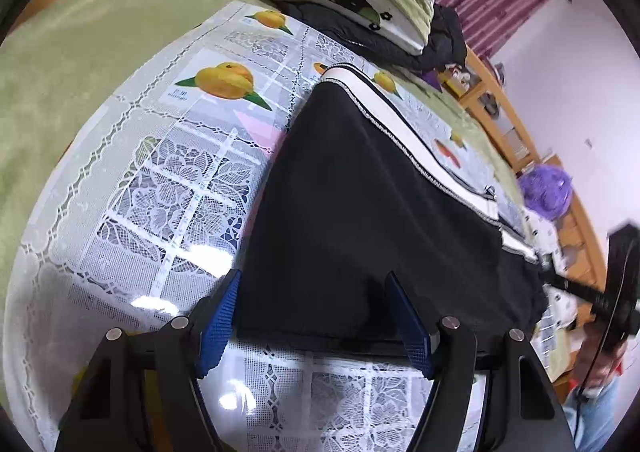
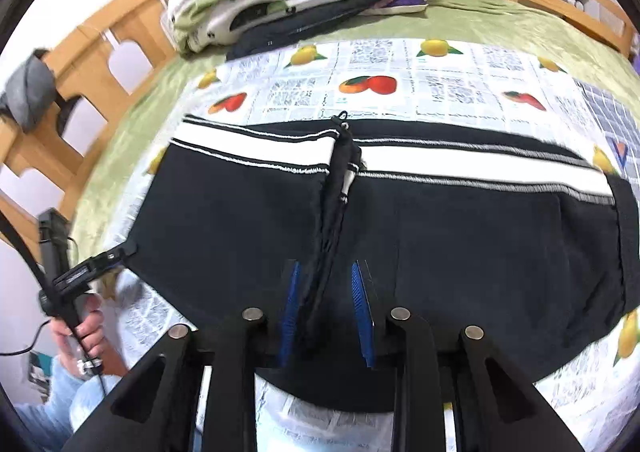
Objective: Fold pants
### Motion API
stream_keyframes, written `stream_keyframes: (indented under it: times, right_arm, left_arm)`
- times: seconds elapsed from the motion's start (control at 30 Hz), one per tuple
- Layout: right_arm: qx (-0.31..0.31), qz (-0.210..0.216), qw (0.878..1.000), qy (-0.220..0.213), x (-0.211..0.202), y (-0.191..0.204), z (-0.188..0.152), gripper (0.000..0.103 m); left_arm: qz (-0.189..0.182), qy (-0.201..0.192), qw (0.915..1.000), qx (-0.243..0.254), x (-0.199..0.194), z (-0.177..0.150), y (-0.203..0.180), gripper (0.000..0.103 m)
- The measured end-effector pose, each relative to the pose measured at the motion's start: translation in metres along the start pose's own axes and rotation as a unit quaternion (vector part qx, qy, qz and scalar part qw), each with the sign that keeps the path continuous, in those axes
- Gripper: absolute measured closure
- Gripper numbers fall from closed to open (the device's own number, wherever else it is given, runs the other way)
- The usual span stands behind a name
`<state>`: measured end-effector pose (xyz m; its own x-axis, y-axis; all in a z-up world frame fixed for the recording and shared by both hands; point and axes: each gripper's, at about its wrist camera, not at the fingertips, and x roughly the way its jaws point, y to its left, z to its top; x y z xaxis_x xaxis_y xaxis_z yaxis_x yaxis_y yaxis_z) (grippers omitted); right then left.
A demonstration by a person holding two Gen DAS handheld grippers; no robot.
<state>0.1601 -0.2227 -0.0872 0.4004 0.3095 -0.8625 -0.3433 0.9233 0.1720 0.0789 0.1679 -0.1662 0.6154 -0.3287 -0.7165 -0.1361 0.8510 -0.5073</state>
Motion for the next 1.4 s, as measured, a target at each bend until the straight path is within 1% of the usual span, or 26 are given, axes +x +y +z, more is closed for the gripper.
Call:
stream_keyframes:
  times: [0.1,0.13,0.17,0.2,0.23,0.3,0.33,0.37,0.43,0.47,0.5,0.57,0.63,0.7,0.77,0.8,0.87,0.9,0.93,0.97,1.0,1.13,1.2,1.27,1.37,1.4]
  right_arm:
    - [-0.038,-0.007,0.999,0.026,0.034,0.020,0.010,0.076]
    - [-0.041,-0.019,0.997,0.056,0.058,0.026,0.011,0.078]
    - [-0.045,-0.038,0.993,0.099,0.087,0.028,0.005,0.081]
    - [-0.045,-0.042,0.992,0.109,0.099,0.026,0.000,0.078]
    - [-0.048,-0.043,0.995,0.077,0.097,0.026,-0.003,0.075]
    - [-0.084,-0.048,0.993,0.068,0.083,0.031,-0.002,0.076]
    - [-0.083,-0.046,0.994,0.052,0.073,0.030,-0.002,0.077]
    - [-0.071,-0.047,0.996,0.024,0.056,0.026,-0.004,0.077]
    - [-0.057,-0.042,0.997,-0.001,0.035,0.021,-0.008,0.075]
    - [-0.052,-0.037,0.998,-0.006,0.027,0.020,-0.010,0.073]
    - [-0.044,-0.036,0.998,-0.015,0.016,0.015,-0.013,0.073]
    - [-0.027,-0.044,0.998,-0.032,-0.001,0.009,-0.015,0.073]
    - [-0.005,-0.050,0.998,-0.038,-0.014,0.003,-0.016,0.073]
    - [0.031,-0.039,0.997,-0.052,-0.029,-0.012,-0.021,0.073]
    - [0.066,-0.035,0.995,-0.066,-0.043,-0.031,-0.030,0.073]
    - [0.074,-0.039,0.994,-0.069,-0.043,-0.034,-0.030,0.073]
    - [0.090,-0.068,0.990,-0.080,-0.051,-0.052,-0.036,0.073]
    - [0.093,-0.082,0.989,-0.083,-0.051,-0.056,-0.036,0.073]
    - [0.103,-0.105,0.985,-0.088,-0.055,-0.067,-0.038,0.073]
    - [0.115,-0.116,0.982,-0.093,-0.059,-0.079,-0.041,0.073]
    - [0.138,-0.120,0.978,-0.099,-0.065,-0.095,-0.045,0.073]
    - [0.216,-0.105,0.965,-0.108,-0.081,-0.148,-0.066,0.073]
    - [0.235,-0.108,0.960,-0.106,-0.084,-0.164,-0.076,0.073]
    - [0.250,-0.118,0.955,-0.104,-0.087,-0.180,-0.086,0.073]
    - [0.257,-0.126,0.952,-0.103,-0.091,-0.192,-0.096,0.073]
    - [0.260,-0.124,0.952,-0.103,-0.093,-0.195,-0.099,0.073]
  left_arm:
    - [0.022,0.002,0.9997,0.011,0.001,0.001,-0.005,0.034]
    - [0.027,0.003,0.9996,0.011,0.001,0.001,-0.006,0.034]
    - [0.035,0.005,0.9993,0.010,0.002,0.002,-0.008,0.035]
    - [0.043,0.006,0.9990,0.009,0.002,0.003,-0.009,0.036]
    - [0.052,0.007,0.9986,0.008,0.002,0.003,-0.009,0.036]
    - [0.068,0.009,0.9976,0.007,0.002,0.005,-0.010,0.044]
    - [0.075,0.010,0.9971,0.006,0.003,0.006,-0.011,0.046]
    - [0.081,0.012,0.9967,0.005,0.003,0.007,-0.011,0.050]
    - [0.096,0.016,0.9953,0.003,0.003,0.011,-0.014,0.058]
    - [0.107,0.015,0.9941,0.006,0.001,0.013,-0.019,0.065]
    - [0.114,0.013,0.9933,0.011,-0.001,0.014,-0.023,0.075]
    - [0.125,0.005,0.9913,0.041,-0.010,0.019,-0.041,0.084]
    - [0.142,-0.011,0.9873,0.071,-0.020,0.022,-0.062,0.086]
    - [0.147,-0.032,0.9825,0.109,-0.034,0.030,-0.094,0.087]
    - [0.142,-0.045,0.9793,0.137,-0.045,0.036,-0.125,0.087]
    - [0.140,-0.051,0.9764,0.156,-0.052,0.039,-0.149,0.087]
    - [0.130,-0.057,0.9729,0.182,-0.058,0.042,-0.189,0.088]
    - [0.118,-0.056,0.9703,0.203,-0.061,0.041,-0.212,0.088]
    - [0.110,-0.056,0.9662,0.226,-0.062,0.039,-0.236,0.088]
    - [0.103,-0.059,0.9619,0.246,-0.061,0.035,-0.260,0.088]
    - [0.096,-0.059,0.9583,0.262,-0.059,0.028,-0.278,0.088]
    - [0.050,-0.040,0.9498,0.306,-0.031,-0.004,-0.341,0.088]
    - [0.028,-0.025,0.9453,0.324,-0.006,-0.029,-0.365,0.089]
    - [0.007,-0.006,0.9447,0.328,0.016,-0.047,-0.377,0.089]
    - [-0.021,0.025,0.9509,0.308,0.045,-0.070,-0.374,0.088]
    - [-0.025,0.033,0.9541,0.297,0.051,-0.076,-0.367,0.085]
